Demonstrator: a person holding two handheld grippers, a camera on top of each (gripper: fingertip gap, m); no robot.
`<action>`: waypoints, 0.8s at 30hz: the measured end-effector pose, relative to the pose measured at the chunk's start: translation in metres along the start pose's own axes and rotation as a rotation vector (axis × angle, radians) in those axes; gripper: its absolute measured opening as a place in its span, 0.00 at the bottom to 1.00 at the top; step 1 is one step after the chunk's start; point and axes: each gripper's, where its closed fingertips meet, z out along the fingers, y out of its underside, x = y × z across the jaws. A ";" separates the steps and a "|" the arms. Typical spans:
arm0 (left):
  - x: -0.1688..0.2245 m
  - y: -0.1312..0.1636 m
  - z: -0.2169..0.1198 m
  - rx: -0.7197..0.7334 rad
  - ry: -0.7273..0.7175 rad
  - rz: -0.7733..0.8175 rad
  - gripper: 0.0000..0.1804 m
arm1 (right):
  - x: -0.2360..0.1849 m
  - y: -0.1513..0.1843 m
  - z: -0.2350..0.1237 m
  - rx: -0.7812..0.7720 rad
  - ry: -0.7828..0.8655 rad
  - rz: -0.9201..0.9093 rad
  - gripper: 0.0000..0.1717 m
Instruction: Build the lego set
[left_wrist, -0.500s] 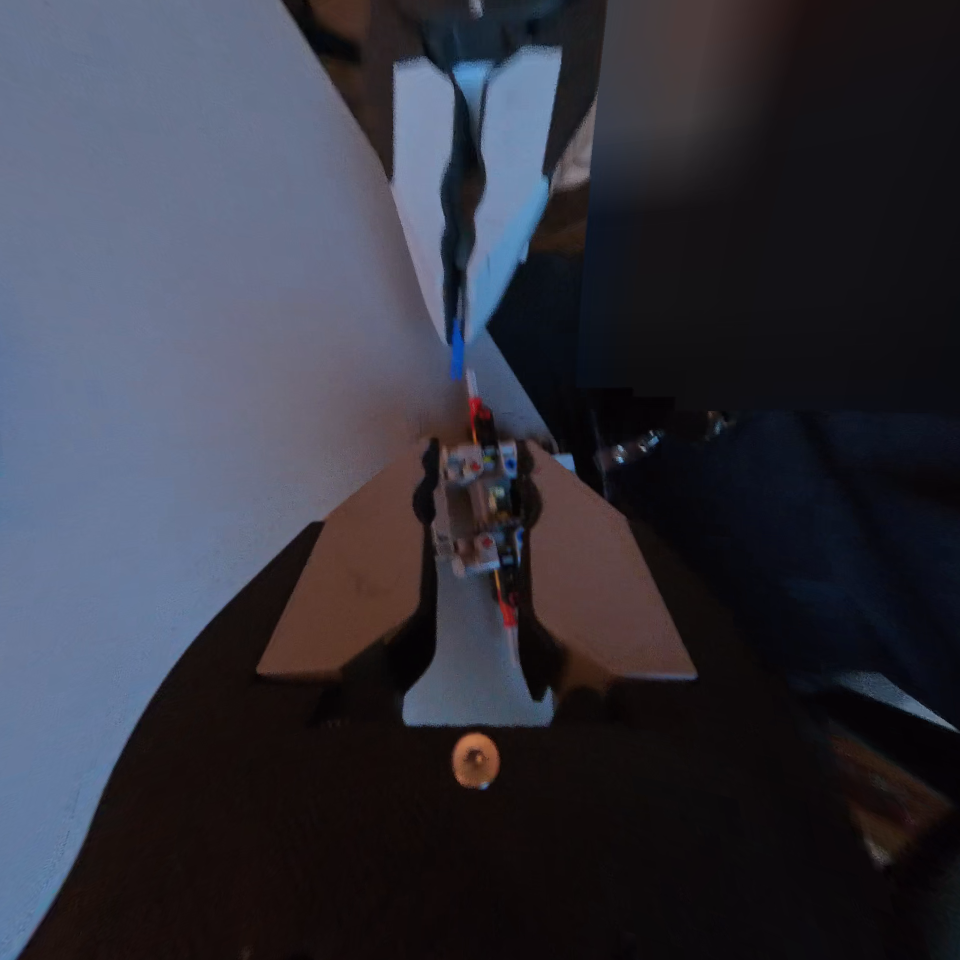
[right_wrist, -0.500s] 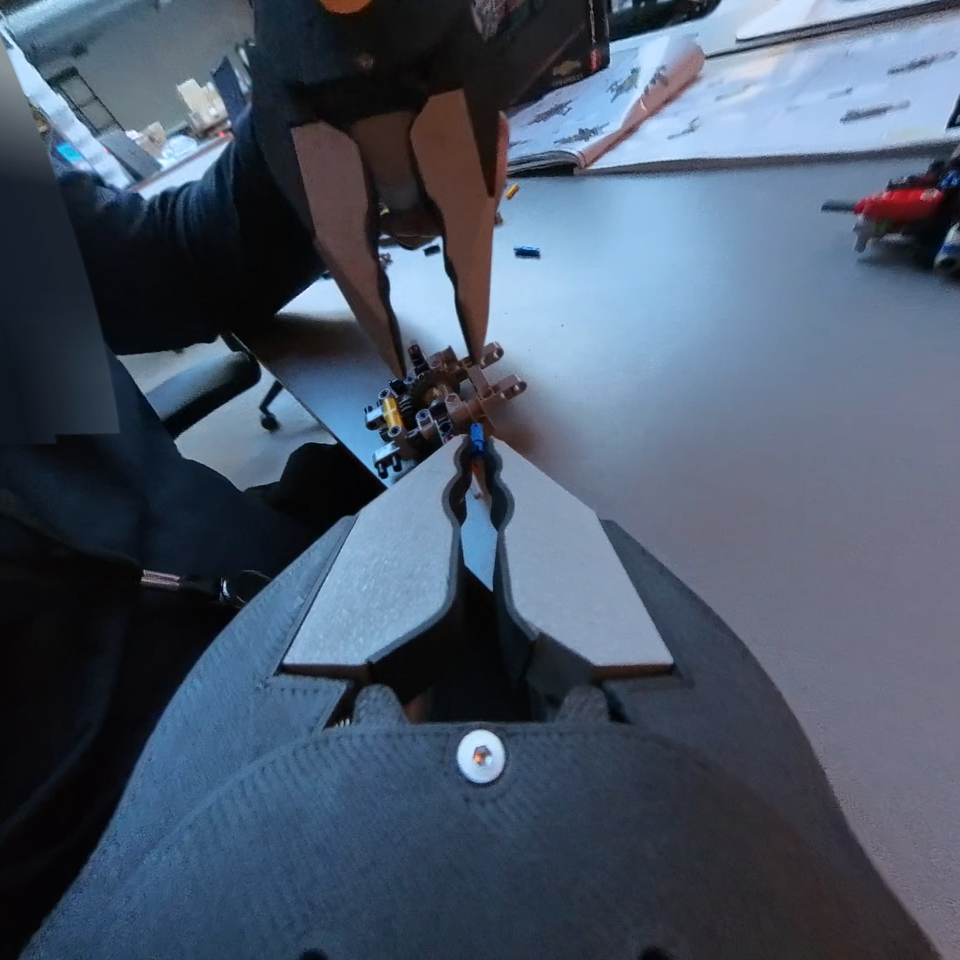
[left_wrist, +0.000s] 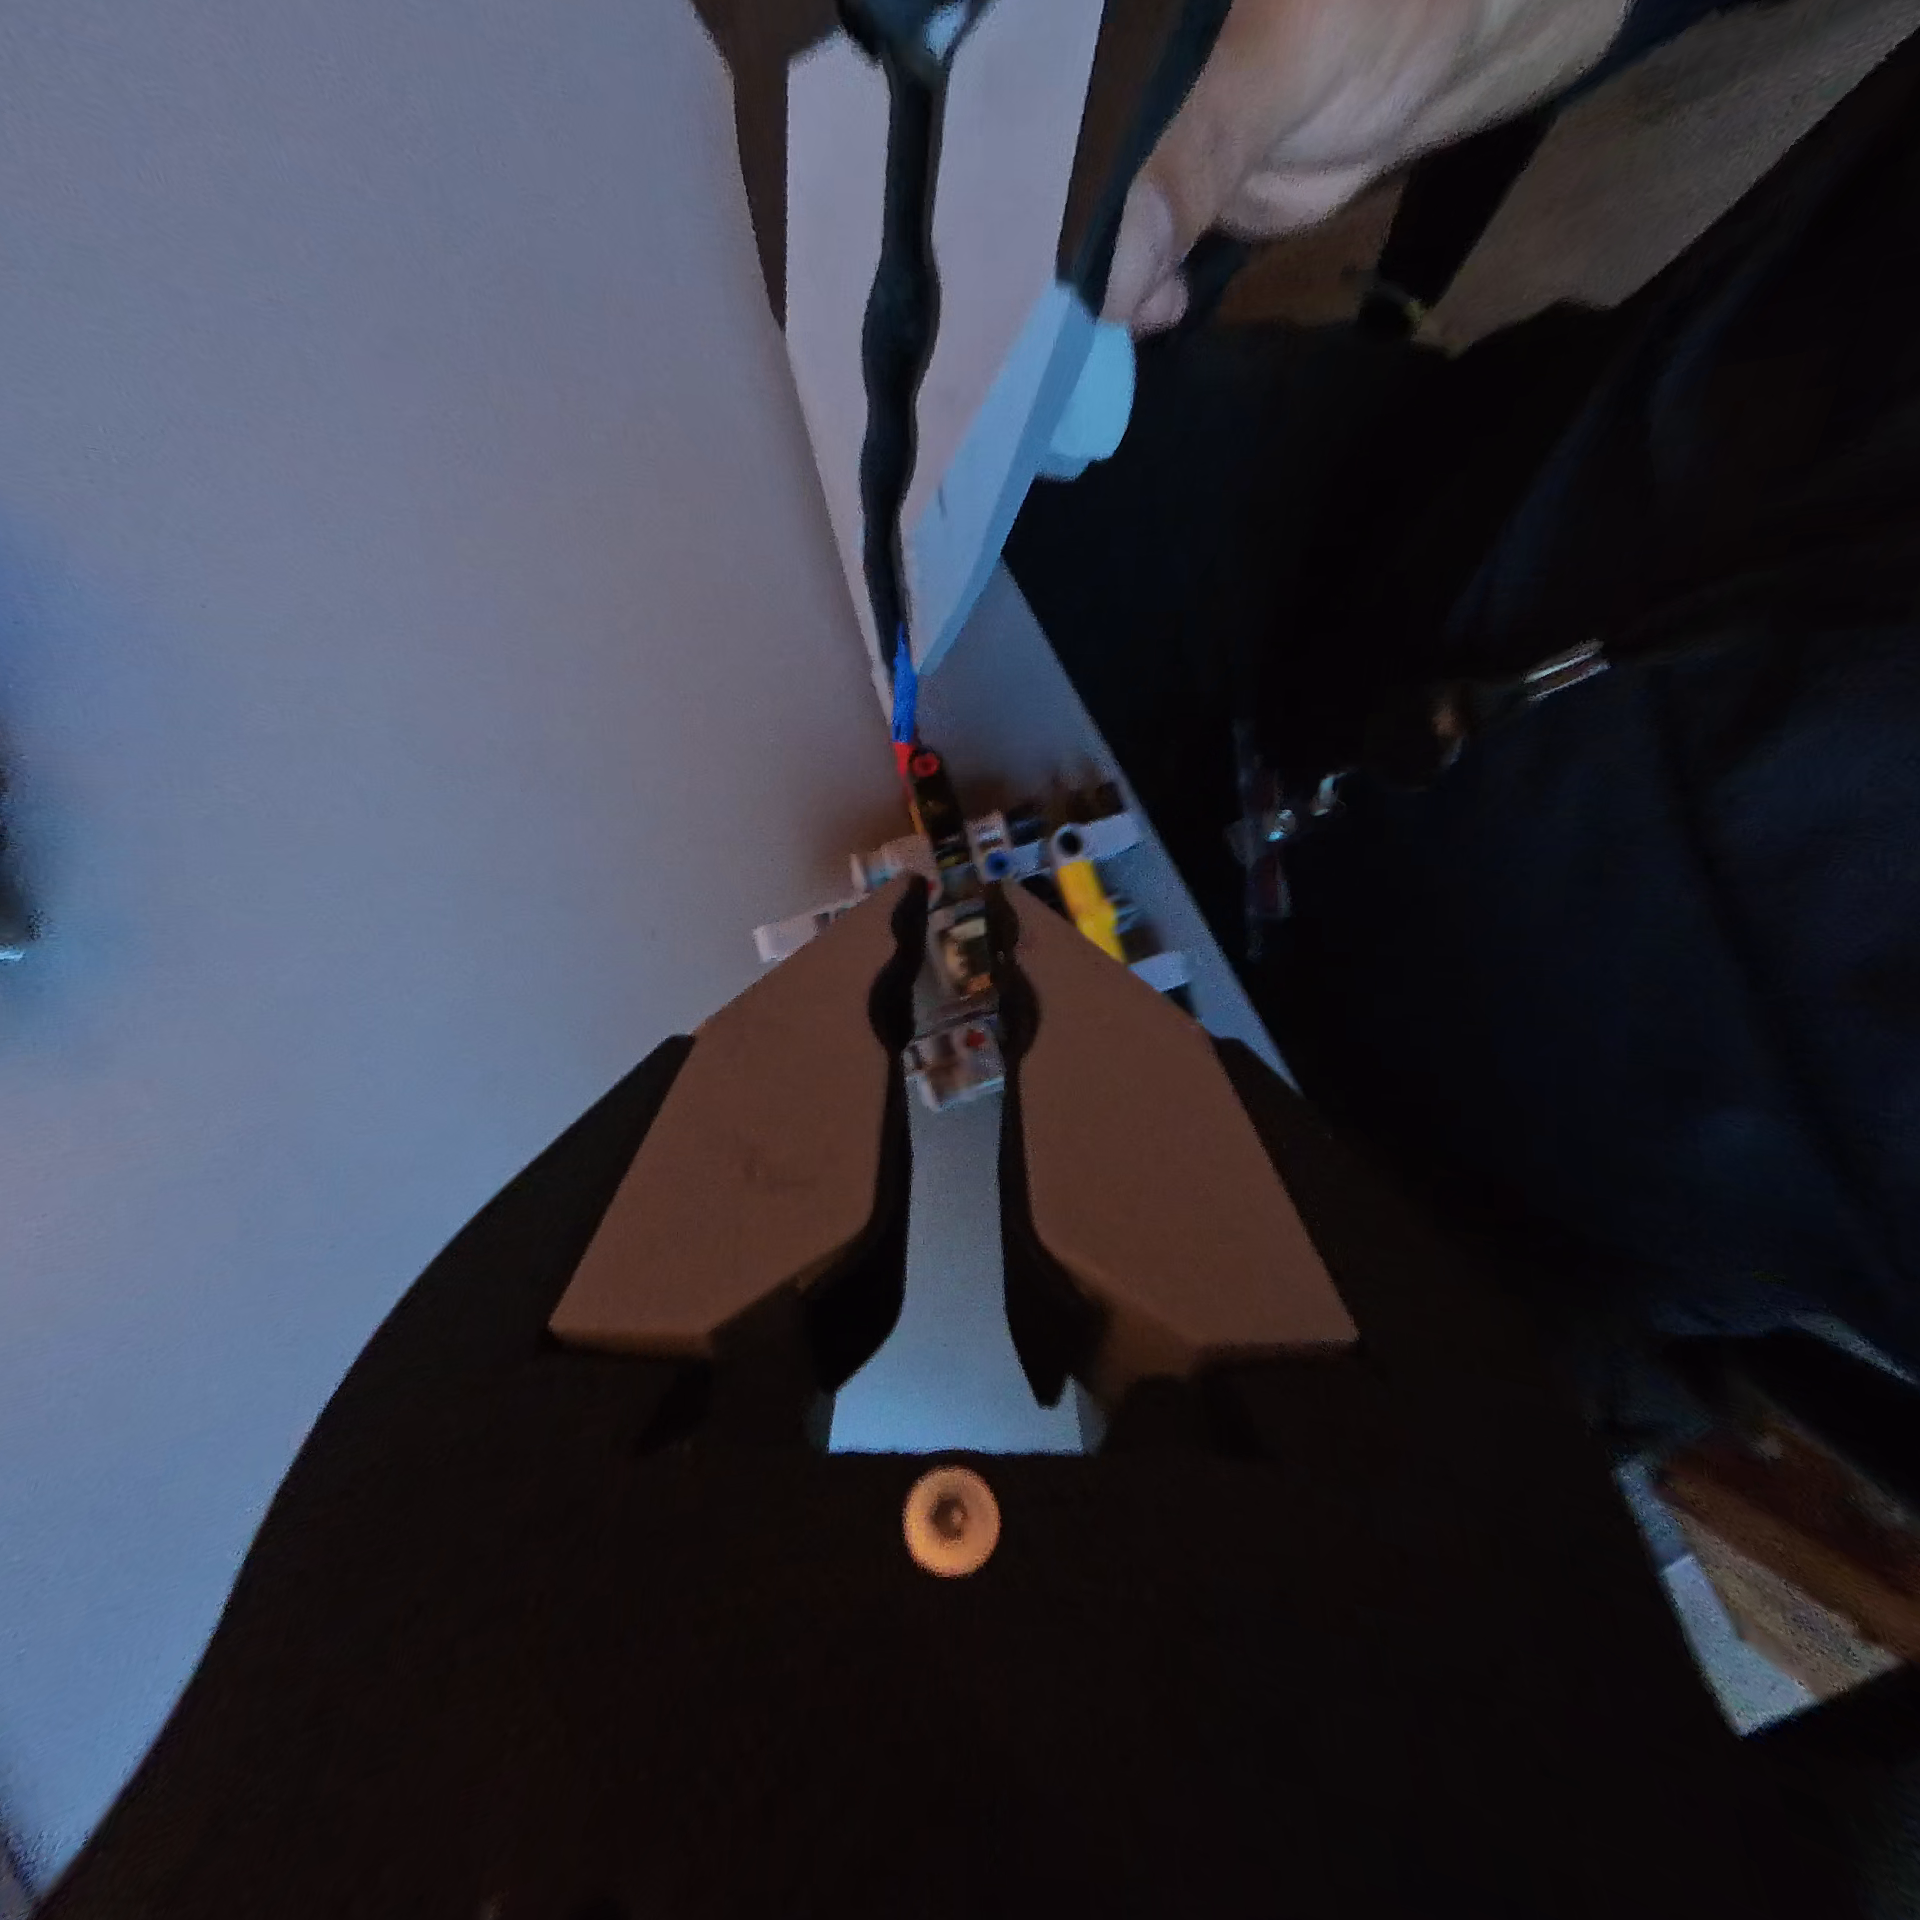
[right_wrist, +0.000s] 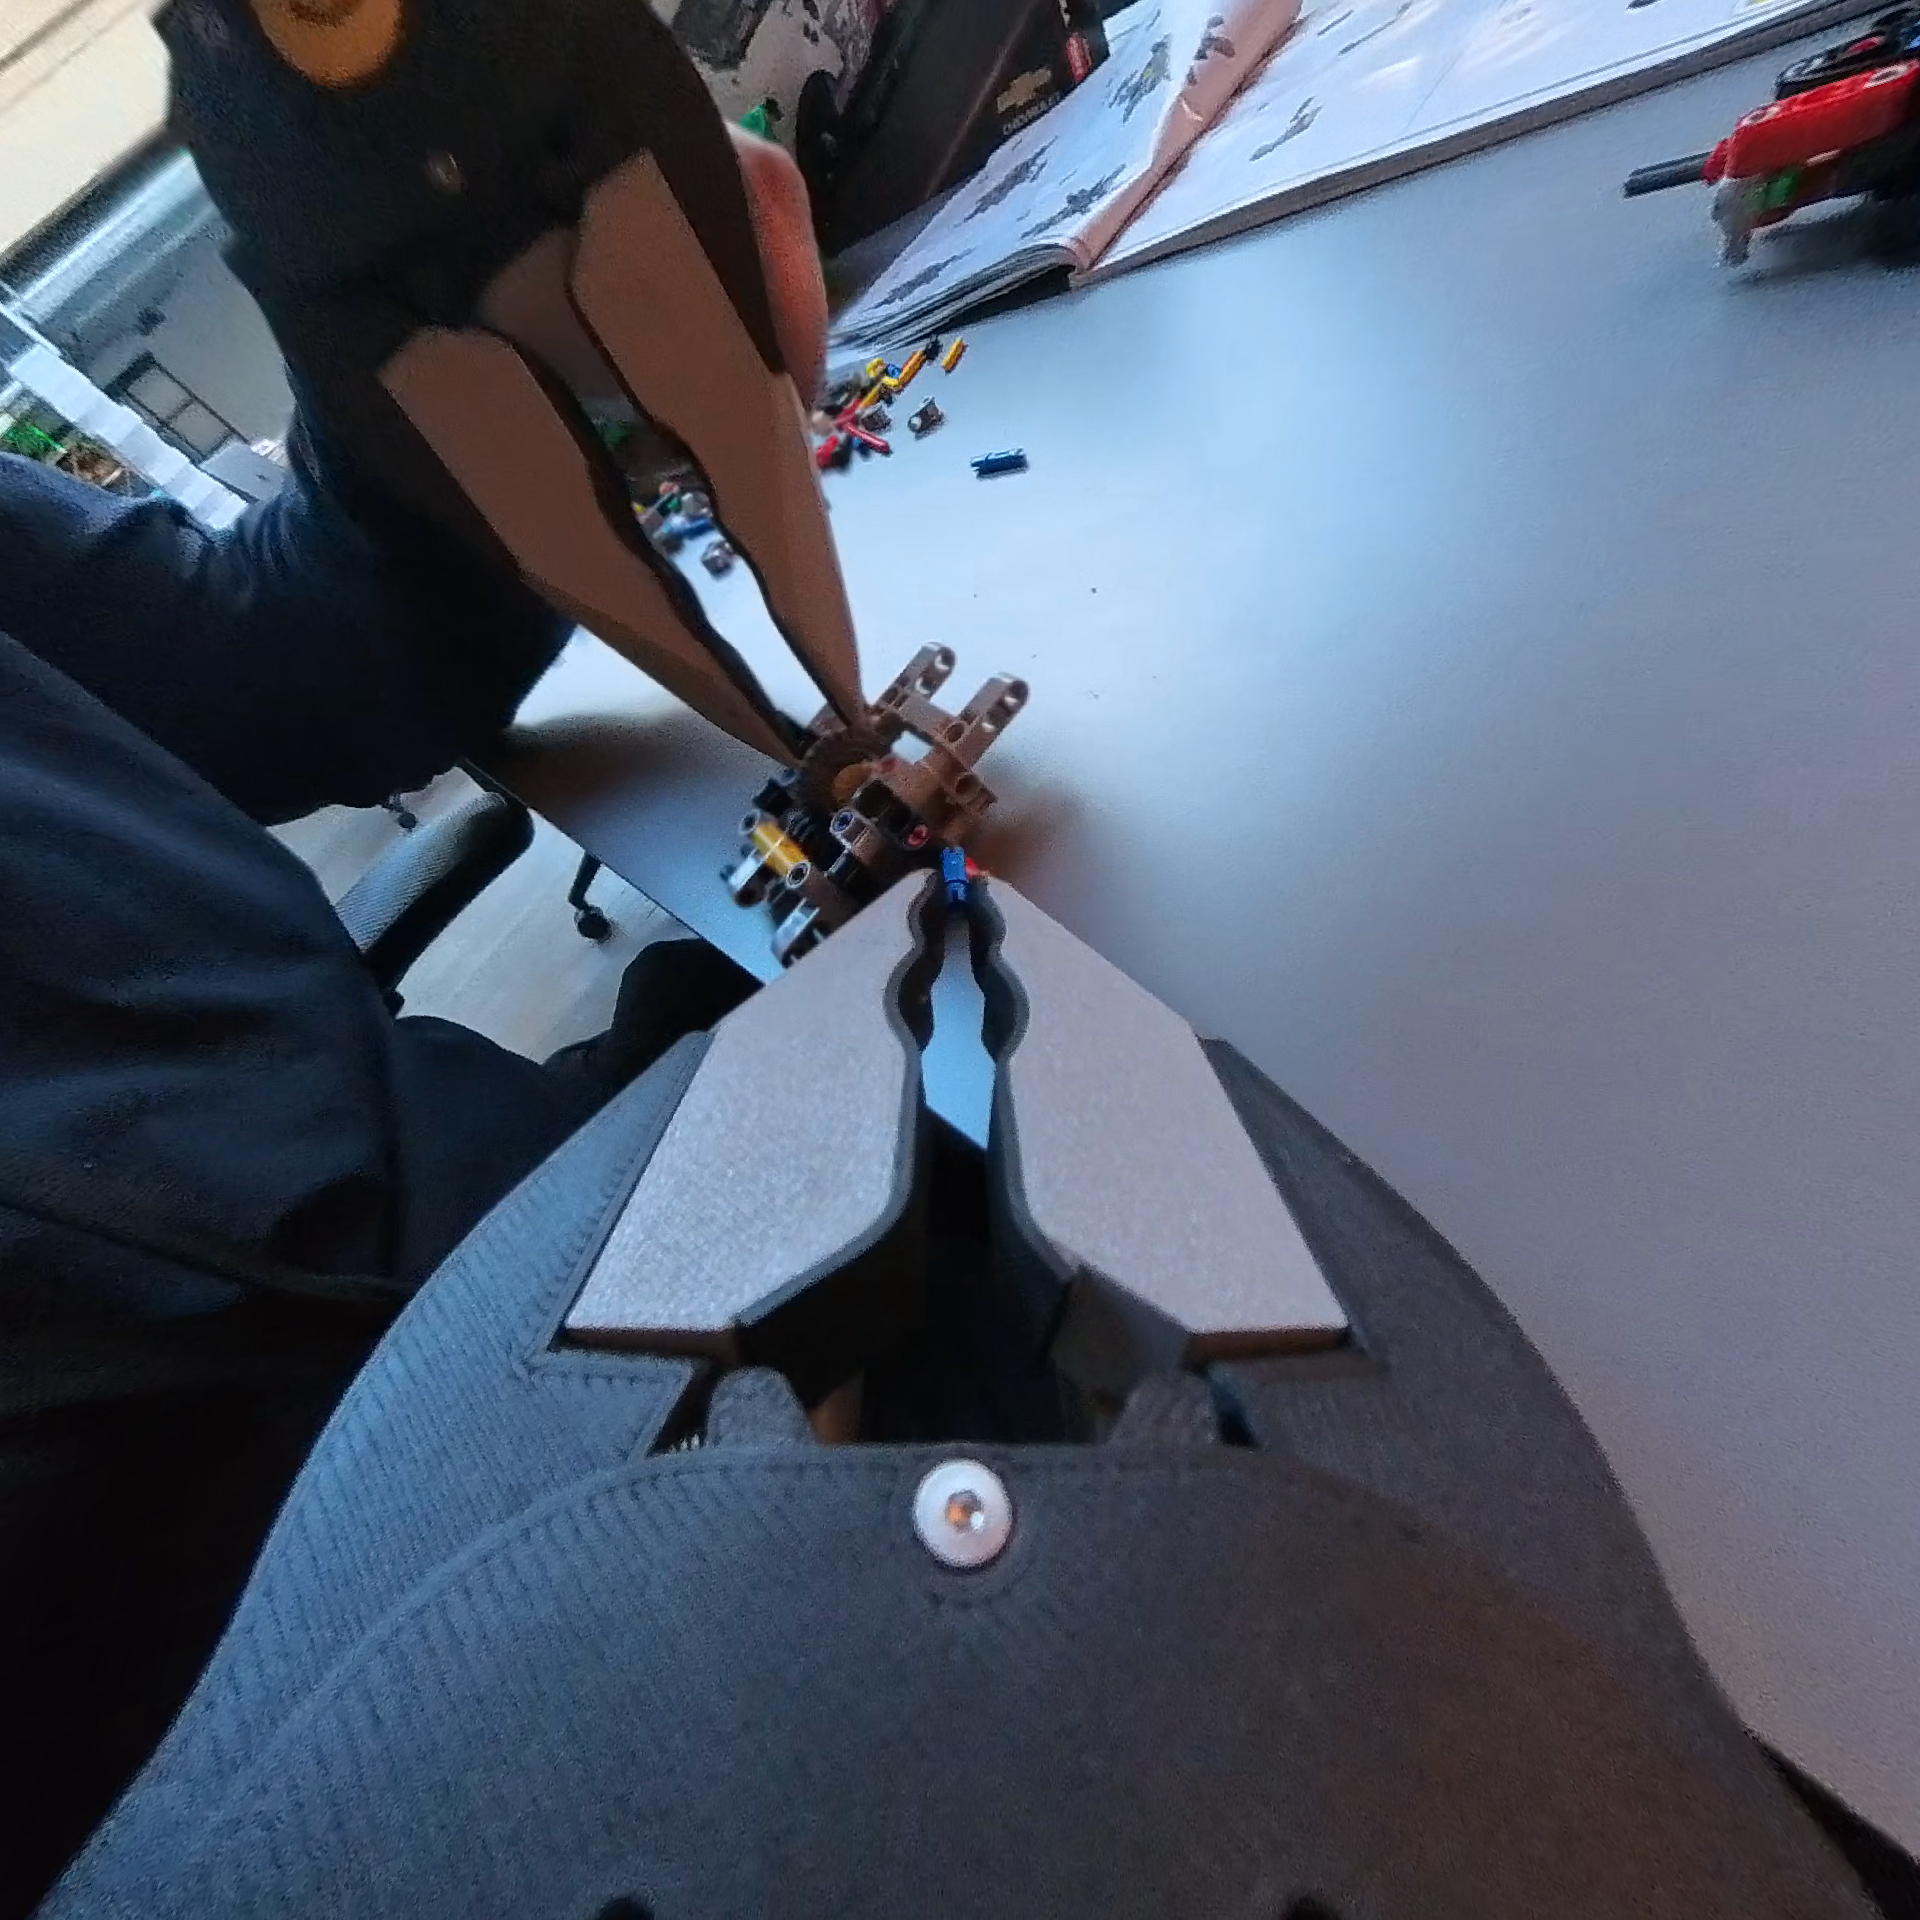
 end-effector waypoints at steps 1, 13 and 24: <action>0.002 -0.005 -0.005 0.022 0.017 -0.026 0.06 | 0.000 0.000 0.000 0.000 -0.004 0.002 0.01; -0.002 0.014 0.003 -0.114 0.041 -0.150 0.13 | -0.001 -0.004 0.002 0.012 -0.041 0.018 0.01; -0.019 0.020 0.005 -0.196 -0.025 -0.154 0.13 | 0.001 -0.005 0.000 0.017 -0.036 0.025 0.01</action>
